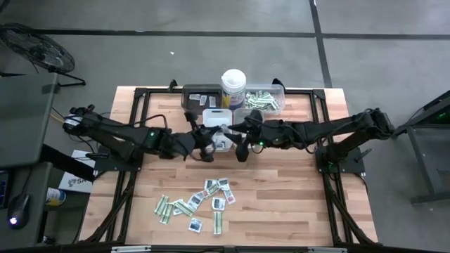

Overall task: Pick & Place First Aid Supplies
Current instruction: Put the wipe into the gray bin

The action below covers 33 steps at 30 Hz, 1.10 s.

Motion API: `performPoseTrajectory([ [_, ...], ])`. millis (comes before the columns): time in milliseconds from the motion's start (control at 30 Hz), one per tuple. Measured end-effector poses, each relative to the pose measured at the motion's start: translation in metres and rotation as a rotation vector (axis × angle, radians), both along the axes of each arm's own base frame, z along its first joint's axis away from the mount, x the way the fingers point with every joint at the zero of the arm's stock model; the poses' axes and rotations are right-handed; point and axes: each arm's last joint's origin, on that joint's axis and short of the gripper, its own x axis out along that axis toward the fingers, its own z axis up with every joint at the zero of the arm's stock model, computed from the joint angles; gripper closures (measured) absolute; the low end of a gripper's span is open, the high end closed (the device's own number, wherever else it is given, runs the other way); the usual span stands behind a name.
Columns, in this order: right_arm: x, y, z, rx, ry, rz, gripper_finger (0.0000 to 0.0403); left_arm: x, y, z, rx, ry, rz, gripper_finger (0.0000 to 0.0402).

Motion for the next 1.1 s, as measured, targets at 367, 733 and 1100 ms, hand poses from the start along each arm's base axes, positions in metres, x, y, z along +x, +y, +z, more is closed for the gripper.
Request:
performPoseTrajectory([
  [367, -0.021, -0.018, 0.007, 0.047, 0.067, -0.068, 0.0201, 0.001, 0.037, -0.011, -0.051, 0.145, -0.007, 0.0401],
  [733, -0.049, -0.037, 0.018, 0.098, 0.106, -0.192, 0.0201, -0.003, 0.081, -0.015, -0.137, 0.237, -0.099, 0.0401],
  [1100, -0.050, -0.038, 0.017, 0.084, 0.121, -0.227, 0.0201, 0.013, 0.107, -0.023, -0.183, 0.225, -0.298, 0.0401],
])
